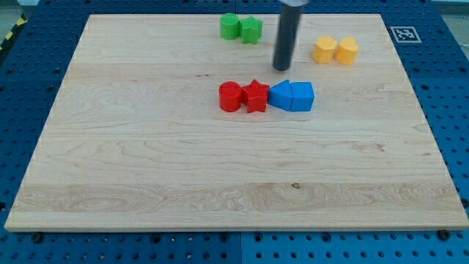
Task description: Move the green star to the bottom right of the green circle
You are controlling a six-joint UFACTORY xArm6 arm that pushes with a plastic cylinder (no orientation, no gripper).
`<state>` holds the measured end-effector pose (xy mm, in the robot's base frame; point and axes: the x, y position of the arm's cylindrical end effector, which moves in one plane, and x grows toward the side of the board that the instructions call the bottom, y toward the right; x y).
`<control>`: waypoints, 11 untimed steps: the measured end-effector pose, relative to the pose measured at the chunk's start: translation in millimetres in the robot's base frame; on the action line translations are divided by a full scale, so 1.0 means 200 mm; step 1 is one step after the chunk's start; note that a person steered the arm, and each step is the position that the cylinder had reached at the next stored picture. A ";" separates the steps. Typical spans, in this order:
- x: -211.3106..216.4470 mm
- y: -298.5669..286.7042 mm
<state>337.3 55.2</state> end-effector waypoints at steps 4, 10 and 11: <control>-0.72 -0.82; -0.72 -0.07; -0.68 -0.08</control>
<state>201.5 38.6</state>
